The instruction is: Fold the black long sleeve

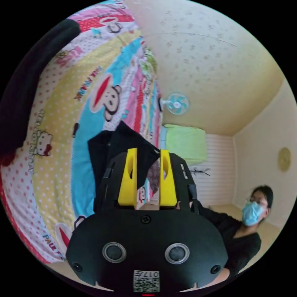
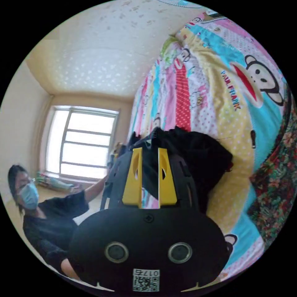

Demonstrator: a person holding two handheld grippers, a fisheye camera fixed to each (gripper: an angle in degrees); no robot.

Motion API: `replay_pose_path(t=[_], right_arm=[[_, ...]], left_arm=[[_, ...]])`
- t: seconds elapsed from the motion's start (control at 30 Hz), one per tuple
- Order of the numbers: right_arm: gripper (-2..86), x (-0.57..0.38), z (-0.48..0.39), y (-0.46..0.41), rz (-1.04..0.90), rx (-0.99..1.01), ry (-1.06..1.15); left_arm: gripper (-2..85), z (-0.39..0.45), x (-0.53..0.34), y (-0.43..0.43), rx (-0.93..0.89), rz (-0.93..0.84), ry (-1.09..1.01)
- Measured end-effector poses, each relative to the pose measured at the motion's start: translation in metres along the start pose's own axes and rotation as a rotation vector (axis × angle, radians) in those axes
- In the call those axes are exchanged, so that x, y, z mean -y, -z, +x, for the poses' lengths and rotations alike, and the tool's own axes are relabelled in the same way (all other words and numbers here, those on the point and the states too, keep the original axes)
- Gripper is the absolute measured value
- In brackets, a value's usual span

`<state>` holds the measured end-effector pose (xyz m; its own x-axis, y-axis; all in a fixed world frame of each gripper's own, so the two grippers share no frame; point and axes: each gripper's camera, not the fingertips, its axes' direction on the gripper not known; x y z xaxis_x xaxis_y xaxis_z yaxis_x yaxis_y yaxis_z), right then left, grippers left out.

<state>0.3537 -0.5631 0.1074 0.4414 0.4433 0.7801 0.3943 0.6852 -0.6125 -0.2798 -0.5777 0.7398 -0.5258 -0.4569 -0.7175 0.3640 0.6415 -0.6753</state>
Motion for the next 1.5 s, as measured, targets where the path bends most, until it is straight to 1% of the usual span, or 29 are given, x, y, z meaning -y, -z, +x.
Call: replay_pose_path(t=[0.07, 0.1, 0.13, 0.17, 0.23, 0.27, 0.3, 0.4, 0.47, 0.53, 0.6, 0.63, 0.67, 0.7, 0.73, 0.77, 0.8, 0.87, 0.9, 0.93, 0.97, 1.03, 1.1, 1.13, 1.2, 1.27, 1.33, 1.4, 1.5], right_arm=[[4.7, -0.002, -0.029, -0.015, 0.011, -0.215, 0.038], [3.7, -0.009, -0.045, -0.034, -0.016, -0.311, 0.107], [3.3, -0.014, -0.052, -0.045, -0.043, -0.352, 0.143], [2.5, -0.026, -0.058, -0.072, -0.116, -0.431, 0.204], [1.6, -0.049, -0.052, -0.116, -0.278, -0.609, 0.254], [1.2, -0.069, -0.038, -0.148, -0.425, -0.838, 0.266], [1.0, -0.096, -0.029, -0.172, -0.523, -1.005, 0.359], [0.6, -0.142, -0.047, -0.187, -0.445, -1.236, 0.534], [0.4, -0.157, -0.061, -0.177, -0.368, -1.247, 0.512], [0.4, -0.172, -0.072, -0.153, -0.269, -1.163, 0.457], [0.4, -0.196, -0.075, -0.116, -0.187, -1.013, 0.344], [0.5, -0.202, -0.074, -0.106, -0.176, -0.970, 0.305], [0.5, -0.215, -0.070, -0.086, -0.154, -0.874, 0.218], [0.6, -0.231, -0.066, -0.062, -0.108, -0.755, 0.124], [0.6, -0.241, -0.063, -0.050, -0.077, -0.689, 0.081], [0.7, -0.261, -0.055, -0.029, -0.013, -0.553, 0.000], [0.8, -0.281, -0.044, -0.013, 0.038, -0.437, -0.076], [0.9, -0.311, -0.023, 0.002, 0.076, -0.320, -0.195], [1.0, -0.329, -0.008, 0.007, 0.088, -0.256, -0.242], [1.1, -0.337, -0.002, 0.009, 0.094, -0.222, -0.256], [1.3, -0.351, 0.011, 0.012, 0.104, -0.151, -0.281], [1.9, -0.369, 0.027, 0.014, 0.114, -0.045, -0.311], [3.8, -0.387, 0.048, 0.019, 0.121, 0.064, -0.345], [4.5, -0.391, 0.053, 0.021, 0.129, 0.087, -0.356], [7.3, -0.407, 0.074, 0.029, 0.182, 0.179, -0.399], [8.9, -0.418, 0.090, 0.034, 0.231, 0.245, -0.438], [10.5, -0.428, 0.107, 0.036, 0.271, 0.294, -0.485], [12.5, -0.438, 0.130, 0.035, 0.338, 0.362, -0.557], [14.2, -0.444, 0.156, 0.028, 0.401, 0.406, -0.613]], left_arm=[[13.2, -0.009, -0.007, -0.008, 0.169, -0.016, 0.051], [13.7, -0.011, -0.012, -0.012, 0.208, -0.030, 0.058], [14.7, -0.017, -0.028, -0.020, 0.279, -0.052, 0.081], [15.9, -0.027, -0.049, -0.028, 0.325, -0.062, 0.112], [16.0, -0.046, -0.084, -0.035, 0.336, -0.048, 0.175], [15.9, -0.062, -0.104, -0.039, 0.298, -0.041, 0.209], [15.9, -0.071, -0.112, -0.039, 0.286, -0.036, 0.237], [16.4, -0.109, -0.139, -0.045, 0.242, -0.031, 0.356], [15.7, -0.126, -0.139, -0.059, 0.195, -0.069, 0.390], [13.3, -0.127, -0.131, -0.066, 0.170, -0.062, 0.391], [6.5, -0.112, -0.119, -0.062, 0.170, 0.030, 0.333], [4.8, -0.090, -0.111, -0.059, 0.091, 0.116, 0.230], [3.8, -0.064, -0.101, -0.061, -0.012, 0.153, 0.125], [3.6, -0.047, -0.095, -0.066, -0.040, 0.145, 0.074], [3.3, -0.006, -0.084, -0.083, -0.048, 0.099, -0.056], [2.9, 0.040, -0.077, -0.107, -0.023, 0.021, -0.191], [2.9, 0.062, -0.075, -0.123, -0.011, -0.029, -0.255], [2.9, 0.136, -0.083, -0.198, 0.015, -0.226, -0.458], [3.0, 0.149, -0.088, -0.217, 0.022, -0.270, -0.496], [3.5, 0.171, -0.100, -0.258, 0.047, -0.369, -0.559], [4.9, 0.183, -0.112, -0.296, 0.080, -0.484, -0.604], [8.8, 0.189, -0.130, -0.334, 0.099, -0.616, -0.644], [11.6, 0.184, -0.140, -0.341, 0.066, -0.615, -0.641], [12.0, 0.174, -0.140, -0.333, 0.062, -0.561, -0.604], [12.7, 0.144, -0.136, -0.313, 0.146, -0.455, -0.493], [15.3, 0.092, -0.127, -0.282, 0.276, -0.318, -0.288], [16.9, 0.048, -0.123, -0.268, 0.331, -0.269, -0.137], [18.0, 0.006, -0.120, -0.270, 0.337, -0.300, -0.001], [16.5, -0.052, -0.129, -0.297, 0.244, -0.404, 0.128]])
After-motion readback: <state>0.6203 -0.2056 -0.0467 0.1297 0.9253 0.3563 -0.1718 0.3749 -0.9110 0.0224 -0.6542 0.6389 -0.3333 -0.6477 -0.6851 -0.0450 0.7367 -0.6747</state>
